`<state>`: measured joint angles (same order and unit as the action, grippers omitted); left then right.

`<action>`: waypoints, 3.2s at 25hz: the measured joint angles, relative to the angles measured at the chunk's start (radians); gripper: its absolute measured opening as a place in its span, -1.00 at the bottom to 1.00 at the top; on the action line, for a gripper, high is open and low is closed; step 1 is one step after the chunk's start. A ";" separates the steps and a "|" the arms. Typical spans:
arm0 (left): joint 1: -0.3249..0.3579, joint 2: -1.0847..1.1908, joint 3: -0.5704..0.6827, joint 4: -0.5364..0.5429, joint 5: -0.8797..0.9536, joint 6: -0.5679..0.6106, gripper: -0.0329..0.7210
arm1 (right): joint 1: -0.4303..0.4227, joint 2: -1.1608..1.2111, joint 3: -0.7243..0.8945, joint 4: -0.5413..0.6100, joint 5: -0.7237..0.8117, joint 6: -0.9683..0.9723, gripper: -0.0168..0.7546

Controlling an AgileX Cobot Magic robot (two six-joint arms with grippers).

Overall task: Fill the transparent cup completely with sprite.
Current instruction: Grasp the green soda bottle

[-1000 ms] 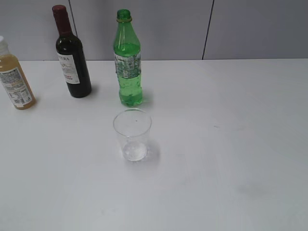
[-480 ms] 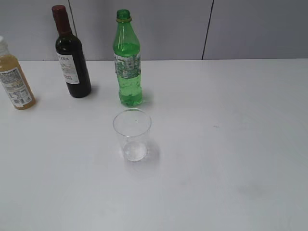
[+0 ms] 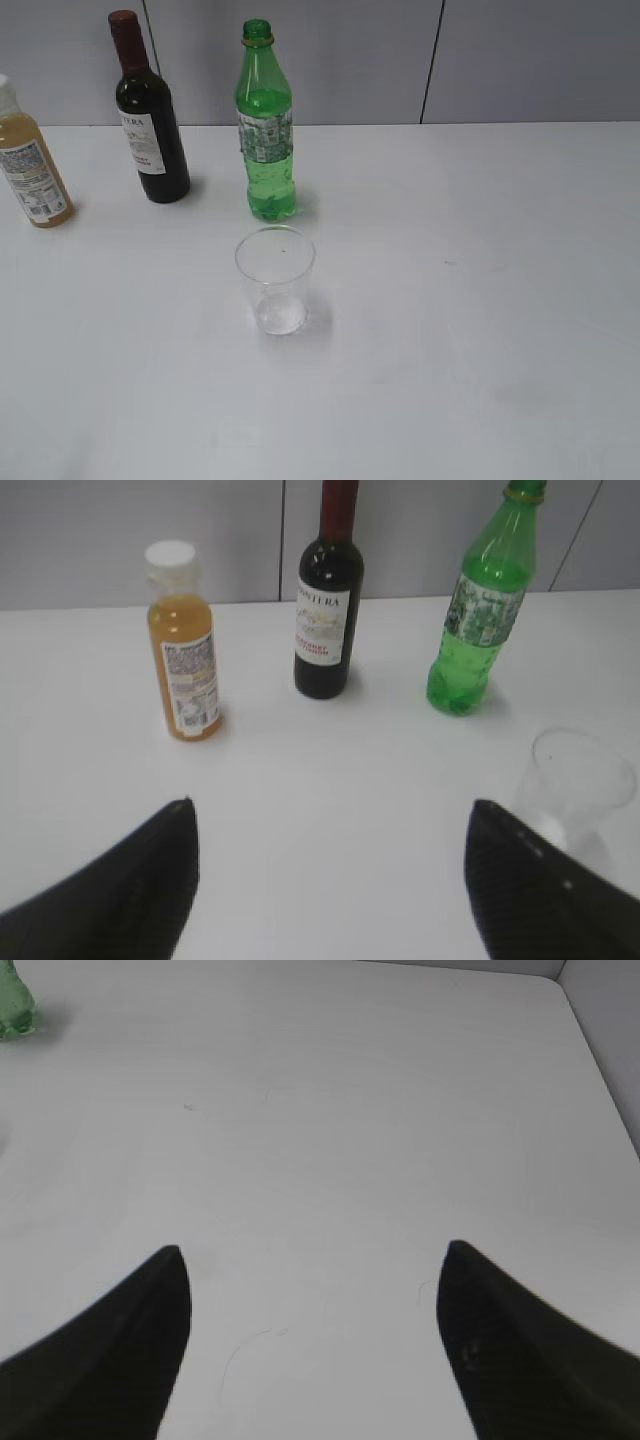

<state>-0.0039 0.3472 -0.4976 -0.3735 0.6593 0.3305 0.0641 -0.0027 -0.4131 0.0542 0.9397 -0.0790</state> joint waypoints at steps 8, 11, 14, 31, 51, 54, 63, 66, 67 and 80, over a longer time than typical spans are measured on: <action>0.000 0.321 0.000 -0.327 -0.272 0.347 0.73 | 0.000 0.000 0.000 0.000 0.000 0.000 0.56; 0.000 0.425 0.000 -0.450 -0.316 0.502 0.71 | 0.000 0.000 0.000 0.000 0.000 0.000 0.56; 0.000 0.513 0.000 -0.580 -0.318 0.660 0.70 | 0.000 0.000 0.000 0.000 0.000 0.000 0.56; -0.131 0.669 0.000 -0.369 -0.519 0.537 0.66 | 0.000 0.000 0.000 0.000 0.000 0.000 0.56; -0.192 0.989 0.000 0.624 -1.148 -0.532 0.66 | 0.000 0.000 0.000 0.000 0.000 0.000 0.56; -0.173 1.056 0.000 0.753 -1.274 -0.600 0.66 | 0.000 0.000 0.000 0.000 0.000 0.000 0.56; -0.098 1.256 -0.019 0.989 -1.560 -0.643 0.66 | 0.000 0.000 0.000 0.000 0.000 0.000 0.56; -0.096 1.323 -0.070 1.042 -1.575 -0.644 0.66 | 0.000 0.000 0.000 0.000 0.000 0.000 0.56; -0.096 1.341 -0.091 1.060 -1.576 -0.644 0.66 | 0.000 0.000 0.000 0.000 0.000 0.000 0.56; -0.147 1.561 -0.305 1.132 -1.596 -0.687 0.86 | 0.000 0.000 0.000 0.000 0.000 0.000 0.56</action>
<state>-0.1512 1.9085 -0.8025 0.7582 -0.9369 -0.3564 0.0641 -0.0027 -0.4131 0.0542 0.9397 -0.0790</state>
